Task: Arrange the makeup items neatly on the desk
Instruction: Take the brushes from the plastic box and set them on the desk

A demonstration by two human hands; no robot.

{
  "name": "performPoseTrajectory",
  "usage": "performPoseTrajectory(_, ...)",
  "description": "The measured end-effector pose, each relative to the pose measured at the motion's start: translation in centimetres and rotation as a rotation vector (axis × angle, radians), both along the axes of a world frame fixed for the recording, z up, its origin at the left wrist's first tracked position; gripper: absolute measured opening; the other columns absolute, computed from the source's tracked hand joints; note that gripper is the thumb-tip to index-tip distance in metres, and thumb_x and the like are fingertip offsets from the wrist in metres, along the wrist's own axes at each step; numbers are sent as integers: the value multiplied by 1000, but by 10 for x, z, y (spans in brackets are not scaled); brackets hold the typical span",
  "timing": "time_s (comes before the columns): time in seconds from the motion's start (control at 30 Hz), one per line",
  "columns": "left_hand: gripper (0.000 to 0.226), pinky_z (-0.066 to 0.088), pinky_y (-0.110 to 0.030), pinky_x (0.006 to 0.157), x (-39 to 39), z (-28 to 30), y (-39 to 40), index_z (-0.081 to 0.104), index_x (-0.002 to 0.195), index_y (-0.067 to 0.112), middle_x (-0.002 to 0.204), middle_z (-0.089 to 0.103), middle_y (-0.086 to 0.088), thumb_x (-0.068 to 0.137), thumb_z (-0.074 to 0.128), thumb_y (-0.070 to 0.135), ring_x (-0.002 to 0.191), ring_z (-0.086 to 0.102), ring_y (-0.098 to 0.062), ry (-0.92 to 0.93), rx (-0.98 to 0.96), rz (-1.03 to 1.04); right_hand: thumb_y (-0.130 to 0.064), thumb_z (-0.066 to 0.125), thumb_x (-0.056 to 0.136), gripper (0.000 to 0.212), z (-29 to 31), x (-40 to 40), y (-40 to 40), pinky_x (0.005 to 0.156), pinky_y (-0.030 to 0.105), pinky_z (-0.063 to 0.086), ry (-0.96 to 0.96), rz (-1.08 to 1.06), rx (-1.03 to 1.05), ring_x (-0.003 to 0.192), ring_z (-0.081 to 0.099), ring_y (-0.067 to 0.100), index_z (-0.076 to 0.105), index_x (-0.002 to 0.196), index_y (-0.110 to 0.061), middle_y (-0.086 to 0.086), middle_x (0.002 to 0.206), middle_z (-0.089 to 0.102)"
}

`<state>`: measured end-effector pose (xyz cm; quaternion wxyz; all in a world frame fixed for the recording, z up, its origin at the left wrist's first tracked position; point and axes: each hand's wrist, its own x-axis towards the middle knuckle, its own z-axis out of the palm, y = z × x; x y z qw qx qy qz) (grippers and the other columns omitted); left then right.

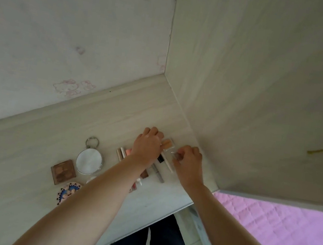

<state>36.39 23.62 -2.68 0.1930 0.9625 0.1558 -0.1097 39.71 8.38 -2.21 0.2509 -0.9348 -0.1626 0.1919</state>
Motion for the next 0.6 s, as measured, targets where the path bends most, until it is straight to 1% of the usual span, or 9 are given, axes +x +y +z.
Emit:
performPoseTrajectory(0.03, 37, 43, -36, 97, -3, 2, 0, 49, 131, 14, 130, 47, -4, 96, 49, 26, 120, 42, -23, -15, -7, -9, -18, 60, 90, 13, 1, -1, -2, 89, 28, 38, -24, 5, -12, 102, 47, 25, 57, 101, -11, 8, 108, 53)
performPoseTrajectory(0.1, 40, 42, -36, 98, -10, 6, -1, 45, 135, 13, 136, 43, -3, 96, 48, 24, 124, 40, -23, -42, -9, -32, -22, 54, 94, 19, 5, -6, -8, 91, 30, 39, -58, 11, -54, 107, 47, 26, 56, 109, -11, 8, 115, 53)
performPoseTrajectory(0.17, 43, 40, -35, 101, -19, 9, -1, 41, 138, 13, 141, 42, -4, 97, 46, 23, 129, 37, -23, -63, 15, -67, -19, 50, 94, 29, 10, -14, -14, 95, 32, 39, -52, -6, -89, 114, 46, 27, 51, 122, -10, 9, 126, 48)
performPoseTrajectory(0.27, 46, 31, -34, 108, -33, 13, -3, 39, 142, 12, 145, 41, -5, 97, 44, 24, 135, 32, -23, -109, 74, -121, -18, 48, 95, 43, 17, -31, -25, 98, 34, 39, -47, -12, -117, 123, 41, 25, 41, 136, -10, 7, 137, 42)
performPoseTrajectory(0.33, 49, 24, -35, 113, -44, 15, -9, 36, 144, 12, 148, 39, -6, 97, 44, 25, 140, 28, -25, -123, 81, -152, -16, 48, 94, 47, 20, -46, -34, 102, 36, 37, -60, -12, -105, 127, 40, 27, 38, 139, -7, 10, 140, 41)
performPoseTrajectory(0.43, 55, 20, -38, 116, -62, 18, -26, 30, 147, 12, 152, 33, -7, 96, 46, 26, 143, 23, -26, -144, 84, -230, -13, 50, 92, 50, 23, -71, -50, 104, 37, 36, -108, -47, -87, 129, 38, 30, 37, 139, -2, 15, 140, 44)
performPoseTrajectory(0.5, 55, 20, -38, 116, -75, 23, -41, 33, 146, 9, 152, 34, -9, 95, 48, 24, 143, 23, -27, -158, 57, -300, -15, 51, 92, 52, 25, -89, -62, 106, 34, 34, -136, -56, -116, 133, 36, 28, 36, 140, -2, 14, 141, 43)
performPoseTrajectory(0.6, 53, 19, -38, 118, -92, 30, -75, 36, 144, 8, 150, 38, -9, 95, 49, 23, 143, 23, -27, -195, 7, -427, -19, 48, 94, 55, 27, -119, -87, 114, 34, 27, -144, -81, -180, 141, 26, 24, 30, 144, -5, 9, 148, 36)
